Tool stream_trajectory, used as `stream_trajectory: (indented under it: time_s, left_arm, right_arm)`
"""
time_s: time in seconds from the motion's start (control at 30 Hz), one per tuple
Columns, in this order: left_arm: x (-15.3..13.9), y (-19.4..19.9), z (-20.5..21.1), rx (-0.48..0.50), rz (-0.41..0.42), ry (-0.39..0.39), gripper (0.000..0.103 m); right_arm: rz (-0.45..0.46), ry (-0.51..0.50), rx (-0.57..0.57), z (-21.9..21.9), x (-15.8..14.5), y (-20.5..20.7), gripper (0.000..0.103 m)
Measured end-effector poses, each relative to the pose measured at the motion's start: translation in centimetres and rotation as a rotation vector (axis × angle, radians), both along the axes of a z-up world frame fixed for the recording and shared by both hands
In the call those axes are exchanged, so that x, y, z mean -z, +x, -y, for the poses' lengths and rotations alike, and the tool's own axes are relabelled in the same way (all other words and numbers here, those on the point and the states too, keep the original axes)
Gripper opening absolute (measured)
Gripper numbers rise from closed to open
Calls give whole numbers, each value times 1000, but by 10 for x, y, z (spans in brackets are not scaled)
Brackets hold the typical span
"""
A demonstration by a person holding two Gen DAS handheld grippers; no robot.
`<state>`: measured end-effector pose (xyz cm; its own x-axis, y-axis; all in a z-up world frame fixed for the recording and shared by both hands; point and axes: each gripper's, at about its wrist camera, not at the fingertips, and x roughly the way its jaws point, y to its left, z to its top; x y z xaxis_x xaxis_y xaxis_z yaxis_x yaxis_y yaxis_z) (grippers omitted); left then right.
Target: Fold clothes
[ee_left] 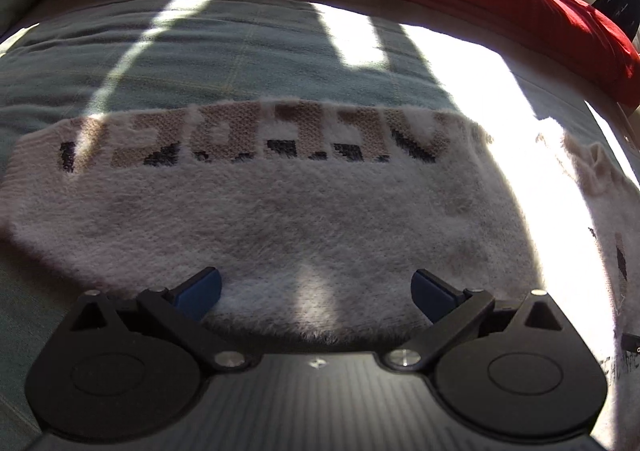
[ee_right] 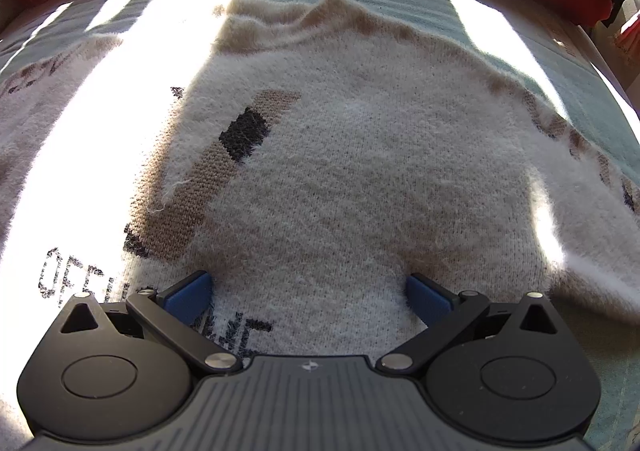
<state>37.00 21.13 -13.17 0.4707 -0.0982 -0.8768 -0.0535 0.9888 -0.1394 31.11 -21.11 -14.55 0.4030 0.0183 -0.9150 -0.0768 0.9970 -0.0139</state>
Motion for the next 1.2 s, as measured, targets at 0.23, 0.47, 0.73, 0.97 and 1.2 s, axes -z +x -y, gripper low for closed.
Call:
stream_trajectory:
  time_s: [0.23,0.47,0.73,0.97,1.2]
  left_arm:
    - [-11,0,-60,-183,54,-54,100]
    - [6,7,-98,-274,48,-117,100]
    - [-16,-12,-106,-283,56,-150,100]
    - [-40,3,-99,-207,60,-176,100]
    - [-75,13,-40,-32,129,-173,100]
  right_arm:
    - [-45,-12,12,-3,-2,6,103]
    - [-66,-31,35,-8,-2,9,103]
    - [-130,-30,102,-10,-12,16,103]
    - [-128,58,207,-10,-32,11,103]
    - [-42,78,196,-9,-51,11,103]
